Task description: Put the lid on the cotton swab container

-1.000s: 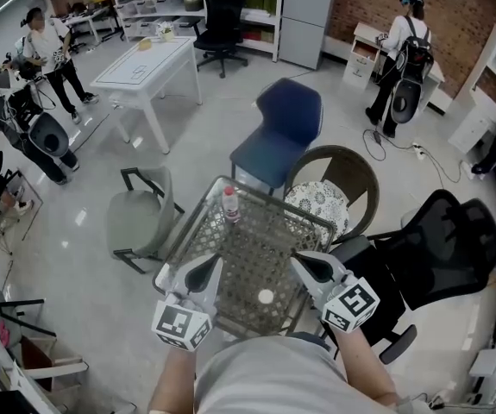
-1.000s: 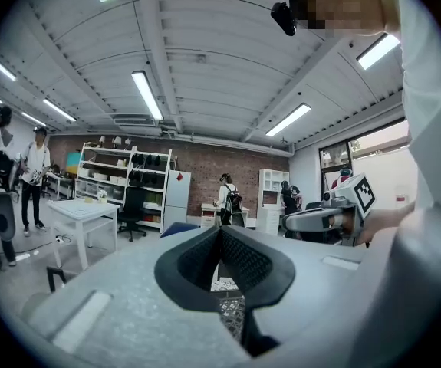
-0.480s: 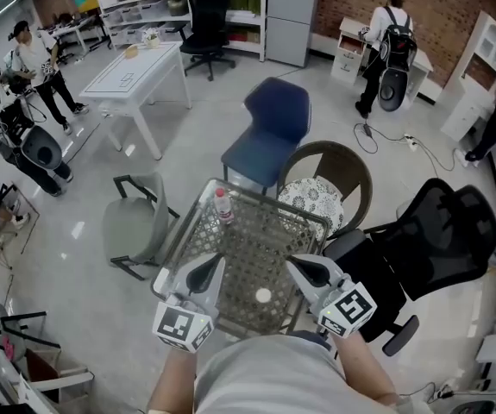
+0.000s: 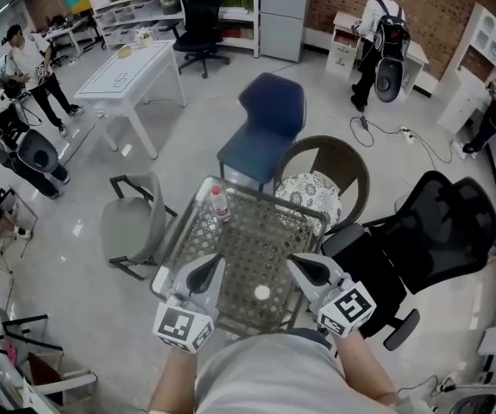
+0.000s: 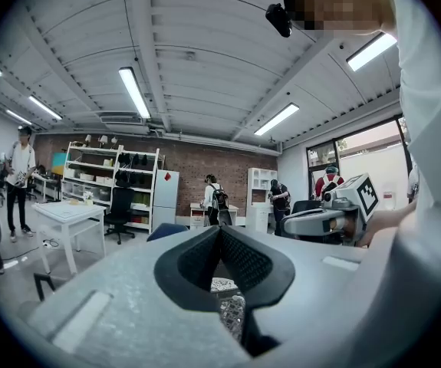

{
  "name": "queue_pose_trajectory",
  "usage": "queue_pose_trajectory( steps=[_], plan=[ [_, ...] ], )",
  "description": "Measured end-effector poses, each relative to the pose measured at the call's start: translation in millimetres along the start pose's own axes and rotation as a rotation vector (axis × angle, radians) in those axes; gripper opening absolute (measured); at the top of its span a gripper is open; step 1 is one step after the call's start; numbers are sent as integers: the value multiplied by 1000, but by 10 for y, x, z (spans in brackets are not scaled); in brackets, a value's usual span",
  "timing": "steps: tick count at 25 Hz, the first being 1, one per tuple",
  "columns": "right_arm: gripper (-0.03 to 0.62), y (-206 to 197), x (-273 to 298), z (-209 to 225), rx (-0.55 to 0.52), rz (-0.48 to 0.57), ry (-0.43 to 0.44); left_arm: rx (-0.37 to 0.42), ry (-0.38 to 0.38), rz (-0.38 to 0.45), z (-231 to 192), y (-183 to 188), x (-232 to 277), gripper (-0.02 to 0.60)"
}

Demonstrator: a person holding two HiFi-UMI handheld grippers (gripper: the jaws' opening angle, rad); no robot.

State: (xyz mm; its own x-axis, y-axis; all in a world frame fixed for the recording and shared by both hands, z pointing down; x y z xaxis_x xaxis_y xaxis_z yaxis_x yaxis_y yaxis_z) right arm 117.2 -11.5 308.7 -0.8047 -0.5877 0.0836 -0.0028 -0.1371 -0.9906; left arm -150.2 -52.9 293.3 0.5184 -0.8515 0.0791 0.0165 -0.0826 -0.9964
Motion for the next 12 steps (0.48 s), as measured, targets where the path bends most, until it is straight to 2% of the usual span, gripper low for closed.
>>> queue_pose_trajectory(
  steps=[12],
  plan=[
    [4, -41, 19, 67, 26, 6, -13, 2, 12, -14, -33, -32, 39, 9]
  ],
)
Point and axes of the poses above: the fingertips, and each gripper's own axes: x forward along the fingers, z to its right, y out of its top, the point moved 10 cm from there along -x, backward along the fingers, and after that the axes turned 15 degrees about y, right-handed, at the moved point
